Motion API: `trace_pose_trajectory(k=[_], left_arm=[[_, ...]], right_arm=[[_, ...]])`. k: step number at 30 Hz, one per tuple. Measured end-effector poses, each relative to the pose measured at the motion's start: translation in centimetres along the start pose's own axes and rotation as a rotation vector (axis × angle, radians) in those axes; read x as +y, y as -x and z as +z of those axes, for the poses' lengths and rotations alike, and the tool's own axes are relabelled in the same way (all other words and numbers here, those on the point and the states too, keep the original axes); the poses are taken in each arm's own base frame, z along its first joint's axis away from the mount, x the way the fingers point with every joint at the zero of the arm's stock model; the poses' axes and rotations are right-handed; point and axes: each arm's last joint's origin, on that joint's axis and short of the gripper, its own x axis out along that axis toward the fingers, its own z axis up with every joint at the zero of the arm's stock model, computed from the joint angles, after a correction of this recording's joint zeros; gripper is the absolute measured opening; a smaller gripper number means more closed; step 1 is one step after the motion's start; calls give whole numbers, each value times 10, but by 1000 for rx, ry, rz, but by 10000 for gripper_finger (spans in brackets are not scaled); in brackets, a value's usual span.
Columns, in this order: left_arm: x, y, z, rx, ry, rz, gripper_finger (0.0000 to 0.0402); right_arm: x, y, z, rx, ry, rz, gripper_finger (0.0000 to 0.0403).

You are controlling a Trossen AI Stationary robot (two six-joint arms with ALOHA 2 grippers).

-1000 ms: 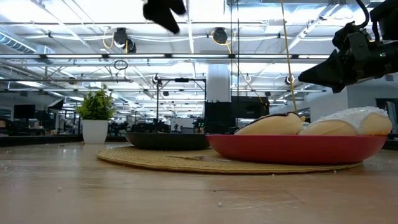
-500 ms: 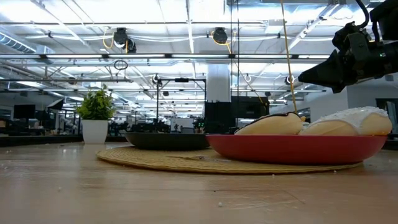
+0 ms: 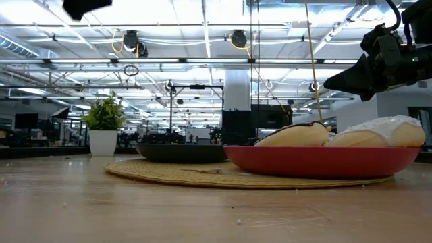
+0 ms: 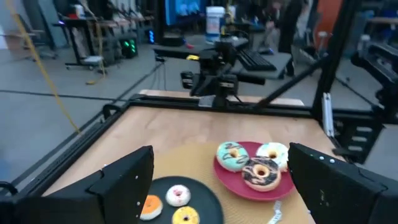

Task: Pick & Place donuts
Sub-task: Return to Home Position

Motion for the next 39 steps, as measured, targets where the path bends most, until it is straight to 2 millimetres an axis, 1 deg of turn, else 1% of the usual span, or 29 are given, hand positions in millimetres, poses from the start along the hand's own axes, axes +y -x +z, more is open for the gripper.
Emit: trace_pose_trajectory(k=[5,11,14,19,23,26,34,39], left_arm=[[12,11,-33,-91,70,17,365],[15,8,-77,-111,106,-14,365],[16,5,-92,-111,120,-17,365],[15,3,-104,-146,136,-44,365],[15,0,-118,-137,124,-38,365],[16,-2,-124,-139,124,-26,365],[20,-5,-125,-137,99,-58,365],[23,-7,-128,-104,85,-115,365]], right_arm=[[0,0,0,0,0,-1,55],[0,0,0,0,0,0,55],[0,0,0,0,0,-1,55],[0,0,0,0,0,0,55],[0,0,0,0,0,0,55],[0,0,0,0,0,0,55],[0,0,0,0,0,0,55],[0,0,0,0,0,0,55]])
